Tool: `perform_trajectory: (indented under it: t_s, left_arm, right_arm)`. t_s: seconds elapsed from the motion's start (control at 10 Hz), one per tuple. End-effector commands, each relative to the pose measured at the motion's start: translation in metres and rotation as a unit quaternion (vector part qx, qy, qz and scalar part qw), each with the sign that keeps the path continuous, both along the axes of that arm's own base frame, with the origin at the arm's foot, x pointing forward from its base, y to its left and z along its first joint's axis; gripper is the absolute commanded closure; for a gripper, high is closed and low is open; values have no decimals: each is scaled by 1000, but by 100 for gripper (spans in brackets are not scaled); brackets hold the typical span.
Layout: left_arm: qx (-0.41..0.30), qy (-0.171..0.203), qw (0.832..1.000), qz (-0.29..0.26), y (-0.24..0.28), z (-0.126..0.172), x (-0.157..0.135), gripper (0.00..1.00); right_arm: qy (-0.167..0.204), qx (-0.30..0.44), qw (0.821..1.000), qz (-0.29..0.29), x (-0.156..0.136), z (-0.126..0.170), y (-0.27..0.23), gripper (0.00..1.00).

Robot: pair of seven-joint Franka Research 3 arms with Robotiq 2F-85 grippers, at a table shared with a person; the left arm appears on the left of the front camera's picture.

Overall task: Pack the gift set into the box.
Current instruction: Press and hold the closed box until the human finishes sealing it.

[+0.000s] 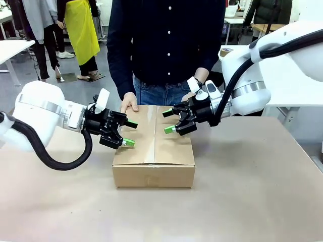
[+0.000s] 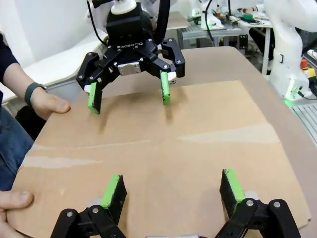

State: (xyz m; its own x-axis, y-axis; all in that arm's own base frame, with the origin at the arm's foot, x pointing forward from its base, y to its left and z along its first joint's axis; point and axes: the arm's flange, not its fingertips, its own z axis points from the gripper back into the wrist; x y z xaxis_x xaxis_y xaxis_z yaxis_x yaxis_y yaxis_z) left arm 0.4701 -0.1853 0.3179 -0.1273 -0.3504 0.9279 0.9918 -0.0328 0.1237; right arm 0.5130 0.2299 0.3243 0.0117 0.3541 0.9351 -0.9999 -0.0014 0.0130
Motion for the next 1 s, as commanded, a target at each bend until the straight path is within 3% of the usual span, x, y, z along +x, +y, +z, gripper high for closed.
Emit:
perform_trajectory:
  t_s: [0.0,0.2,0.4,0.5,0.9]
  left_arm:
    - [10,13,1000,4,1,1,12,0]
    - [20,37,999,-9,2,-4,17,0]
    - [14,51,999,8,0,-5,23,0]
    - [10,28,1000,5,1,-5,13,0]
    - [10,28,1000,5,1,-5,13,0]
  right_arm:
    - [22,-23,999,-26,10,-4,-8,0]
    - [55,-35,998,-26,9,-16,-27,0]
    - [52,-27,998,-39,9,-21,-26,0]
    - [40,-20,998,-31,8,-16,-27,0]
    - [40,-20,998,-31,8,-16,-27,0]
